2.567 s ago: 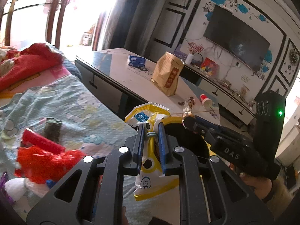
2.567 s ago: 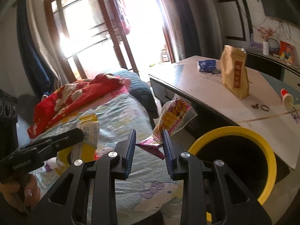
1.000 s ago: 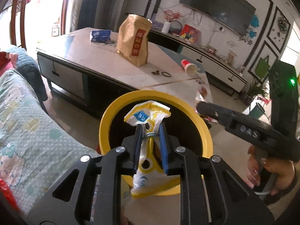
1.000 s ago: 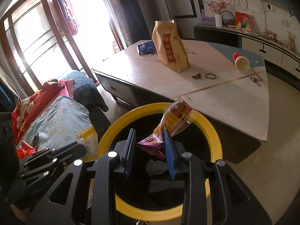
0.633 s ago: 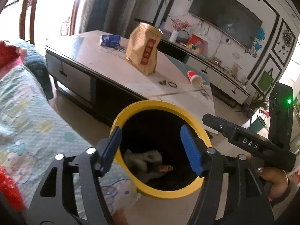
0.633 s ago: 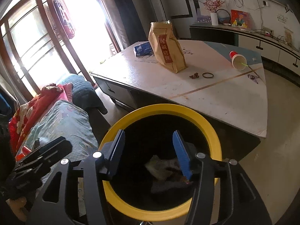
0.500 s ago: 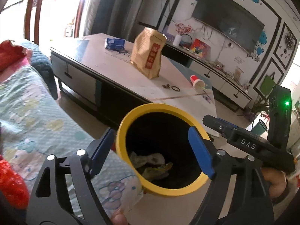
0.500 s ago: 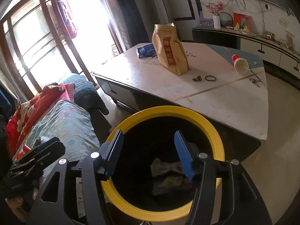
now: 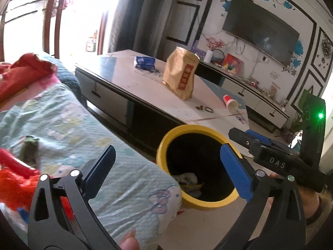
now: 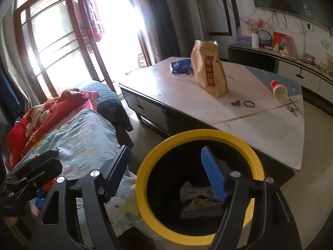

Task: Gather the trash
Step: 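Move both open tools back to the remaining trash on the bed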

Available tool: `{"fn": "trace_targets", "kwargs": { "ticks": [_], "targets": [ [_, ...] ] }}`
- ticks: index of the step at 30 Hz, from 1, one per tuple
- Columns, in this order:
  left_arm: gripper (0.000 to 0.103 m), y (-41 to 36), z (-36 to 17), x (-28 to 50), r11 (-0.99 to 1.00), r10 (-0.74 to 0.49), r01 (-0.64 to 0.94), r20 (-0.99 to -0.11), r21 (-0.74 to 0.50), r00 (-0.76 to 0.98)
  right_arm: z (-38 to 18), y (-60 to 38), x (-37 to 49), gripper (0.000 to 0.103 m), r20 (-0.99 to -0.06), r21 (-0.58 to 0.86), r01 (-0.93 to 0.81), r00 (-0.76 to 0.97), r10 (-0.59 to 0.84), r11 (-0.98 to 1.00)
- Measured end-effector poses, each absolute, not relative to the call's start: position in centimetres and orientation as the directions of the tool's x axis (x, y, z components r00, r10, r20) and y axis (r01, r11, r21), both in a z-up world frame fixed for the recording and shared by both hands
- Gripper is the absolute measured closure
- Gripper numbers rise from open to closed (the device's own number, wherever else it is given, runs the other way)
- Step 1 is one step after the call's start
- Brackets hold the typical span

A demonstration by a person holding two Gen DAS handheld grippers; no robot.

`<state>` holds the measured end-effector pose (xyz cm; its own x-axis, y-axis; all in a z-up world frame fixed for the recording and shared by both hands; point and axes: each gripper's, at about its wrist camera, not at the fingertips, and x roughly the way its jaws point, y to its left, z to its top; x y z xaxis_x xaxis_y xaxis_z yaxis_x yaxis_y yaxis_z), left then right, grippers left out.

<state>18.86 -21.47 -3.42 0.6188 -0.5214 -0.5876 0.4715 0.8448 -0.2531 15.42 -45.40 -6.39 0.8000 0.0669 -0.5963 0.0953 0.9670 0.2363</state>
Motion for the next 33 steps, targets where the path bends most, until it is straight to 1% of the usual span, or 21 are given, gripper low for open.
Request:
{"fn": "trace_targets", "kwargs": {
  "ticks": [6, 17, 26, 33],
  "targets": [
    [0.011, -18.4, -2.7, 18.3, 0.872, -0.485, 0.417, -0.579, -0.257, 0.656, -5.6, -43.3, 15.4, 0.031, -0.586, 0.230, 0.058, 0.806, 0.090, 0.971],
    [0.011, -12.7, -1.9, 17.6, 0.915, -0.403, 0.315, -0.554, -0.251, 0.728, -4.3, -38.0, 15.1, 0.030, -0.561, 0.212, -0.050, 0.812, 0.163, 0.976],
    [0.011, -9.1, -1.8, 16.6, 0.929, -0.362, 0.248, -0.537, -0.273, 0.762, -3.7, -33.9, 14.9, 0.027, -0.562, 0.187, -0.145, 0.795, 0.227, 0.972],
    [0.011, -6.4, -1.8, 15.8, 0.938, -0.328, 0.201, -0.526, -0.284, 0.785, -3.9, -31.1, 14.6, 0.027, -0.566, 0.167, -0.210, 0.780, 0.268, 0.963]
  ]
}}
